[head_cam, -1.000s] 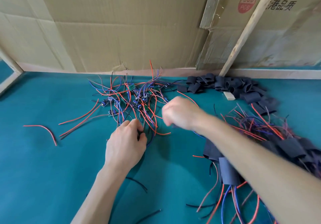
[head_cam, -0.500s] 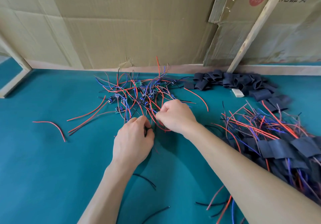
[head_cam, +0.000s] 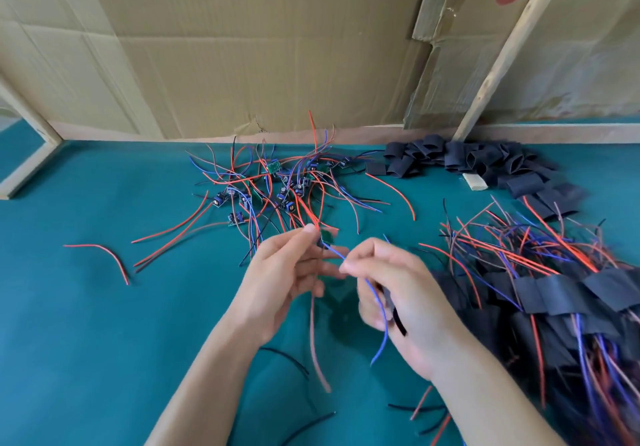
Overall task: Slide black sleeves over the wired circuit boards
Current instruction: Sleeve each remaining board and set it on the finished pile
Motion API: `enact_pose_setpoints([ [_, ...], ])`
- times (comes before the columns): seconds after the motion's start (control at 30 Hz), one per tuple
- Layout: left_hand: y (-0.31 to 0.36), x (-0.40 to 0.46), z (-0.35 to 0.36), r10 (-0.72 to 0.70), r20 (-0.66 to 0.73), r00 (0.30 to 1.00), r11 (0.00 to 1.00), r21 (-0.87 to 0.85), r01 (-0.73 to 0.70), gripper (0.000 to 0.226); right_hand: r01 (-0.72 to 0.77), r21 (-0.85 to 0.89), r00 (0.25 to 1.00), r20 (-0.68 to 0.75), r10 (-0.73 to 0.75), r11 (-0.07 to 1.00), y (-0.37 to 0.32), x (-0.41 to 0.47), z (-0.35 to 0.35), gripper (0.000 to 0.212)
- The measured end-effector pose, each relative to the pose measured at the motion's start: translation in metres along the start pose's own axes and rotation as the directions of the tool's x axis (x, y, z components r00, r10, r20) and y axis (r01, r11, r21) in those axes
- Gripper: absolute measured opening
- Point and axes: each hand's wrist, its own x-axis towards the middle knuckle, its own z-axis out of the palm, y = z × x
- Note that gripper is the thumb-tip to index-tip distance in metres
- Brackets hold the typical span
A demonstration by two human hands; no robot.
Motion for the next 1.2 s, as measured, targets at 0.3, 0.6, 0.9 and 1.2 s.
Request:
enact_pose_setpoints([
  [0.3,-0.005,-0.002,-0.002,0.041,0.126,0.991,0.996,-0.082,-0.030,0.029,-0.056,-0.003,0.997,-0.061,0.056,0.998,0.014,-0.010,-0.001,0.018],
  [0.6,-0.020,-0.002,0.011,0.009,0.263,0.965,0.963,0.258,-0.079,0.015,0.176,-0.248,0.914,-0.318,-0.251,0.953,0.028,-0.003,-0.009,0.018],
  [0.9,-0.026,0.002,0.010,0.063,0.165,0.984,0.958,0.266,-0.106,0.012,0.178,-0.258,0.888,-0.373,-0.268,0.950,0.034,-0.001,-0.013,0.045],
  [1.2,-0.024,0.002,0.005,0.061,0.124,0.990,0.977,0.197,-0.085,0.014,0.183,-0.060,0.970,-0.149,-0.190,0.981,0.031,-0.002,-0.010,0.061],
])
